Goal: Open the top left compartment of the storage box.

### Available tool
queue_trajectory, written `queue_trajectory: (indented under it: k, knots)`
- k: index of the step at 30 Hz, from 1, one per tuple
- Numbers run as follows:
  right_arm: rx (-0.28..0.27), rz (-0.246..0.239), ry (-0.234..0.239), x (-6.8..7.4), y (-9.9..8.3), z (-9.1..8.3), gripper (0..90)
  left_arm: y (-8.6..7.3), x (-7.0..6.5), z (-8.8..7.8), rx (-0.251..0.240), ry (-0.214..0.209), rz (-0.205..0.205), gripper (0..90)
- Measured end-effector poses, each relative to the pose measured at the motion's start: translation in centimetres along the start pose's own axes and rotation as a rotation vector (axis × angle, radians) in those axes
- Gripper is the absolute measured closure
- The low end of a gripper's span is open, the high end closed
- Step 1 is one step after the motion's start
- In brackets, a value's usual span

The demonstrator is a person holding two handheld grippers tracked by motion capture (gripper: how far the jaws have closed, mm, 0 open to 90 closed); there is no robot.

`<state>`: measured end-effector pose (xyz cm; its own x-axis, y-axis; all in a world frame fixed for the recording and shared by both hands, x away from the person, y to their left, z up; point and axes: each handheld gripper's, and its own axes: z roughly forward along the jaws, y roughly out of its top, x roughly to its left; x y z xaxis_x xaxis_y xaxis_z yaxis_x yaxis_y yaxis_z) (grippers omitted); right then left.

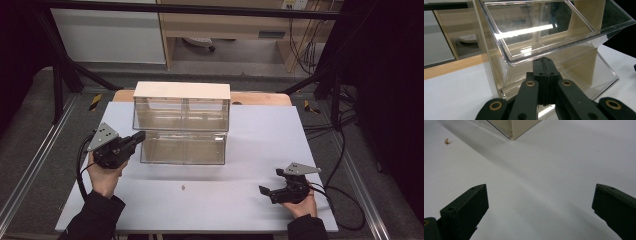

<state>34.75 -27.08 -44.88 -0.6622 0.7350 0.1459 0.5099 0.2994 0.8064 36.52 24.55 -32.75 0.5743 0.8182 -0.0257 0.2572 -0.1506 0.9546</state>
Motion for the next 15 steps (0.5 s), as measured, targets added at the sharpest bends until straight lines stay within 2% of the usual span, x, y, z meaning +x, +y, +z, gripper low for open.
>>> queue_trajectory:
  k: [15]
  knots:
    - [0.001,-0.002,0.001,-0.01,0.01,-0.02,1.3,0.04,0.10,-0.36,-0.017,-0.004,0.003,89.6]
